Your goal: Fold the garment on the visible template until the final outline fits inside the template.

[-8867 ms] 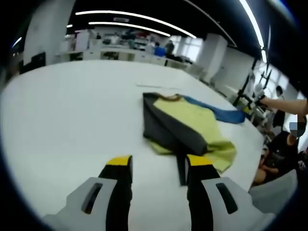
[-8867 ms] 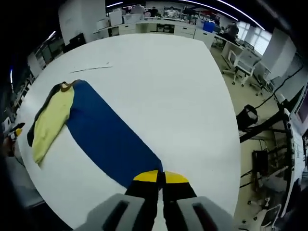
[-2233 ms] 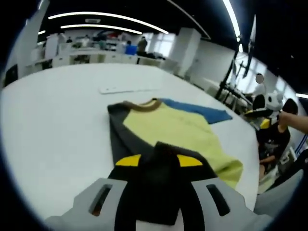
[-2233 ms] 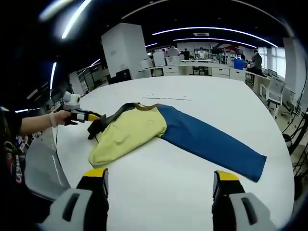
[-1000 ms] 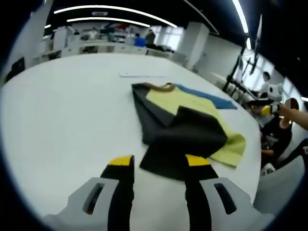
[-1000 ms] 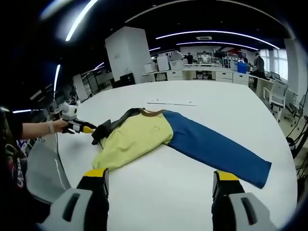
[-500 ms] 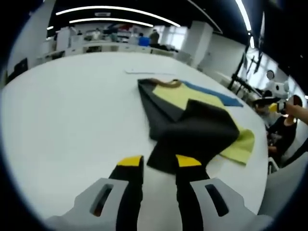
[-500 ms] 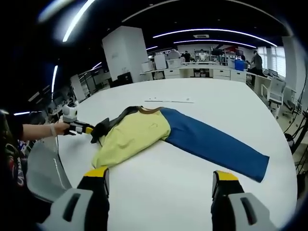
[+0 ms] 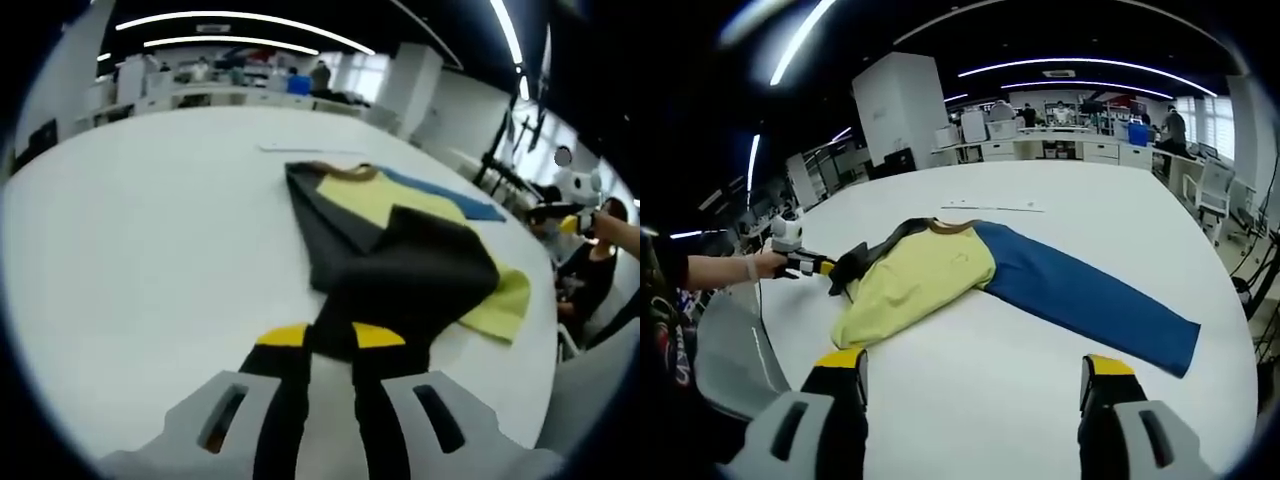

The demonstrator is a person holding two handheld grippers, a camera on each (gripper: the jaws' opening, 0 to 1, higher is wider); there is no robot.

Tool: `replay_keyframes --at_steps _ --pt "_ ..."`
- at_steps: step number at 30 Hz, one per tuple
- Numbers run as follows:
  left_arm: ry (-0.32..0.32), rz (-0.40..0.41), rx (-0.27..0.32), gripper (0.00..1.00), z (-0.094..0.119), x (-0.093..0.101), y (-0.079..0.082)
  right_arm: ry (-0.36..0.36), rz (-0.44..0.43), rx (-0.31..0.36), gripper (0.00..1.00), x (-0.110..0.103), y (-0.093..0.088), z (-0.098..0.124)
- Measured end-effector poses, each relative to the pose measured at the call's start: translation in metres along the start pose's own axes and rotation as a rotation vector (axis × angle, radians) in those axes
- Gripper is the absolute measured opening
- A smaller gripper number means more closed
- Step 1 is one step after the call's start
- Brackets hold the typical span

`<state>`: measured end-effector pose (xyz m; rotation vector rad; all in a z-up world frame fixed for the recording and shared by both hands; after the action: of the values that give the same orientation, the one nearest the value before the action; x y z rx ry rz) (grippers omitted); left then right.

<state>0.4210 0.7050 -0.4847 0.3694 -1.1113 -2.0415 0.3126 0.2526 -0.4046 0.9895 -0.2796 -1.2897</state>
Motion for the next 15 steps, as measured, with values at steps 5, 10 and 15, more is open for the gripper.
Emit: replay_keyframes --at_steps 5,10,15 --pt "-0.001 0.0 0.006 0.05 0.0012 -0.0016 0.0009 0.005 0.004 -0.001 0.88 -0.0007 0.001 -0.0005" --pt "-0.008 0.009 0.007 0.01 0.0018 -0.0015 0.0012 0.007 0.013 0.002 0.88 -0.0012 0.0023 -0.0004" --pt "-0.008 0.011 0.009 0.0 0.0023 -0.0018 0.001 0.006 0.01 0.002 0.88 -0.0009 0.0021 -0.0003"
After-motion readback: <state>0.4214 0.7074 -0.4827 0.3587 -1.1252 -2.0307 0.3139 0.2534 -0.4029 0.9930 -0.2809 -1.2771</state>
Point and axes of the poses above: the point that each gripper's makers call its tool centre point, and the gripper's own axes: z roughly backward along the fingers, x roughly to its right, y roughly out of its top, the point moved 6 cm from there along z, roughly backward along the fingers, and after that the axes turned 11 degrees about -z, right-handed, at the moved point
